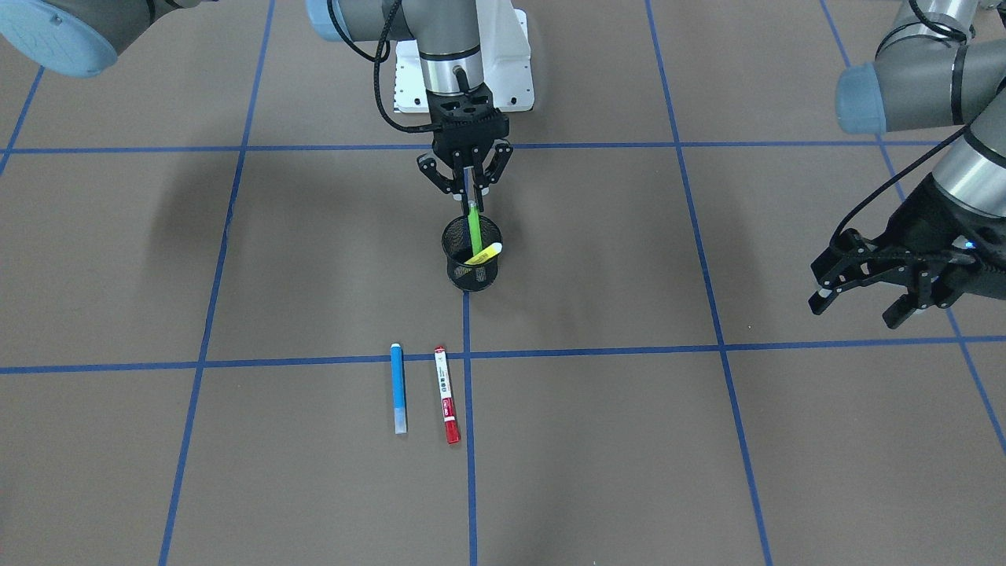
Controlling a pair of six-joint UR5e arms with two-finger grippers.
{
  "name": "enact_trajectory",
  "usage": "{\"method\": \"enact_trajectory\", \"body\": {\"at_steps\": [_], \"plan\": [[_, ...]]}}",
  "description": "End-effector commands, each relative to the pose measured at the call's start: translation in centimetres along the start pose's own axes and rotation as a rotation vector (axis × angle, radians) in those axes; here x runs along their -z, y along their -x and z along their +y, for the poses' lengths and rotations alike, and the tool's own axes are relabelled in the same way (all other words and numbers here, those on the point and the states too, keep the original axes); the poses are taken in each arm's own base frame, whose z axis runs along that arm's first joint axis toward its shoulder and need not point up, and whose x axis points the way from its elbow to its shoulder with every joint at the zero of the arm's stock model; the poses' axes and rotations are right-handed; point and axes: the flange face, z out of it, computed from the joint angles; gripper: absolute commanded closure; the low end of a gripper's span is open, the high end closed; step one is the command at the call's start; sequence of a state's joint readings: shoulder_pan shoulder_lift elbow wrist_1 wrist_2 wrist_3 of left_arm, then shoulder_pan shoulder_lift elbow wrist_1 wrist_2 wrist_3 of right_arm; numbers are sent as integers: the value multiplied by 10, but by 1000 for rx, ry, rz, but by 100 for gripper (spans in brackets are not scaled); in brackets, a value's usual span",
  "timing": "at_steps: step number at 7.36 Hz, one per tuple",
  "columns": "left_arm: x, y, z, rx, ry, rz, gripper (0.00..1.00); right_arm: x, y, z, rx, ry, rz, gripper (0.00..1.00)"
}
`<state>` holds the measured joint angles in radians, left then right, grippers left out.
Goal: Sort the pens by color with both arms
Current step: 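Lower the right gripper over the cup toward the yellow highlighter, then grasp the green highlighter and lift it out of the cup with the right gripper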
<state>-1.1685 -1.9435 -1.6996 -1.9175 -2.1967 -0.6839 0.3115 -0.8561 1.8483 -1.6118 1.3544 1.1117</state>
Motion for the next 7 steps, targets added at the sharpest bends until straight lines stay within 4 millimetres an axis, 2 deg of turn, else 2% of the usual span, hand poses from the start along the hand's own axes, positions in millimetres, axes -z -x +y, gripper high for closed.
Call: {"method": "enact_trajectory", "body": {"at_steps": [1,3,4,5,6,7], "plan": [[-1,-1,1,4,3,0,2,46,-29,-3,-6,-6,-7,100],[-1,-1,1,6,2,1,2,89,-40,-7,-8,-5,-21,100],[-1,-1,1,6,2,1,2,99,-37,-12,-14,-14,-41,100],[-2,-1,1,7,3,0,1,102,-32,-19,-21,-28,-47,100],[-2,-1,1,7,3,0,1,98,-30,-39,-41,-52,-35,100],[-1,-1,1,8,2,1,1,90,-18,-65,-62,-72,-14,100]]}}
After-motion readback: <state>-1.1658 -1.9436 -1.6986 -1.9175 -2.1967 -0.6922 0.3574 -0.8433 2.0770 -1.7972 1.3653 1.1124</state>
